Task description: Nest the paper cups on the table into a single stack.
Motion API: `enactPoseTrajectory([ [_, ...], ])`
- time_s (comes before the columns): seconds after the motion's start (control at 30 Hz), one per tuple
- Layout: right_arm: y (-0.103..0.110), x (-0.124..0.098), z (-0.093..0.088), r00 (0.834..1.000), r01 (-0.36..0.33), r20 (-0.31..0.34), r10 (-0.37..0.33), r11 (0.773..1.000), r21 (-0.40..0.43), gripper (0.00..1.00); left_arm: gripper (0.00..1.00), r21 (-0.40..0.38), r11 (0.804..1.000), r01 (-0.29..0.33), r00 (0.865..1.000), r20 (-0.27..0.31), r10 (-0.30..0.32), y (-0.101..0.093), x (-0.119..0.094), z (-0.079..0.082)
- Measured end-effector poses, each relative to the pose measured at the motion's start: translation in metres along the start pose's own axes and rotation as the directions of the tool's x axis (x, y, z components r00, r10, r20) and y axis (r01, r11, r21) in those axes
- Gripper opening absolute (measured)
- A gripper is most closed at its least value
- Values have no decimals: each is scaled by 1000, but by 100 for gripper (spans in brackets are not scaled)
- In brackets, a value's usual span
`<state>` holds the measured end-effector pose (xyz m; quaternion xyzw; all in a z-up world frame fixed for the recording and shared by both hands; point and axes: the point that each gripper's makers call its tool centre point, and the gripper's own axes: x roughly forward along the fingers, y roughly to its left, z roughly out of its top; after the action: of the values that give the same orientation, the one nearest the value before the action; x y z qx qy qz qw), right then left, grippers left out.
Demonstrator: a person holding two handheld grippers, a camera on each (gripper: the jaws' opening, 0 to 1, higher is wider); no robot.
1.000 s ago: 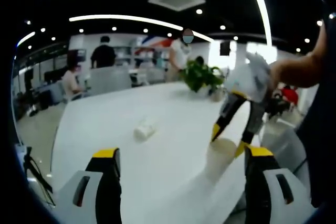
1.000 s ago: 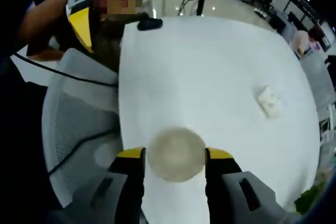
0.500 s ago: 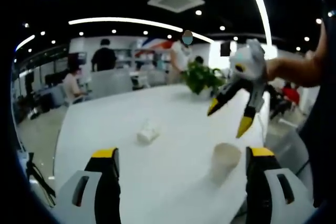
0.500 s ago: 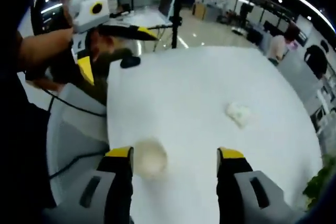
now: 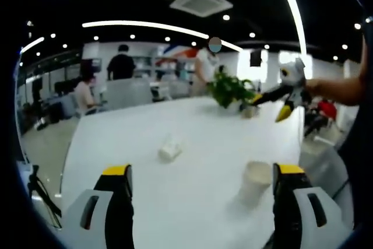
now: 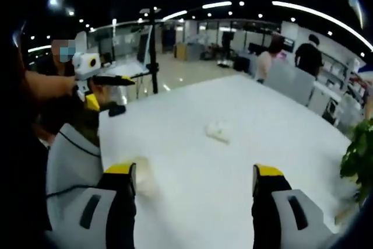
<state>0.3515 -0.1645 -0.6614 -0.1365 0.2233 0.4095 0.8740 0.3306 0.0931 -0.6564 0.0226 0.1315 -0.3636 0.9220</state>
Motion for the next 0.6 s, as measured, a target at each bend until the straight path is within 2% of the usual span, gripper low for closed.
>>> enactPoseTrajectory([
  [0.13,-2,-6,-14,998,24,51,-27,998,58,89,98,4,1000,-13,1000,-22,13,4,1,-9],
  [0.27,-2,-13,-25,994,33,105,-40,997,63,95,98,10,1000,-12,1000,-27,13,4,-1,-14],
  [0.33,-2,-14,-32,990,49,126,-57,997,67,95,98,-7,1000,10,999,-49,-10,0,-2,-20],
  [0.43,-2,-15,-43,986,76,145,-86,994,76,99,98,36,999,-10,999,-41,11,2,-5,-24],
  [0.53,-2,-15,-50,983,84,158,-99,992,97,100,98,-6,1000,-11,999,-46,11,3,-10,-31],
  [0.6,-2,-15,-54,983,85,153,-101,991,105,100,98,0,1000,-23,998,-50,23,4,-12,-36],
])
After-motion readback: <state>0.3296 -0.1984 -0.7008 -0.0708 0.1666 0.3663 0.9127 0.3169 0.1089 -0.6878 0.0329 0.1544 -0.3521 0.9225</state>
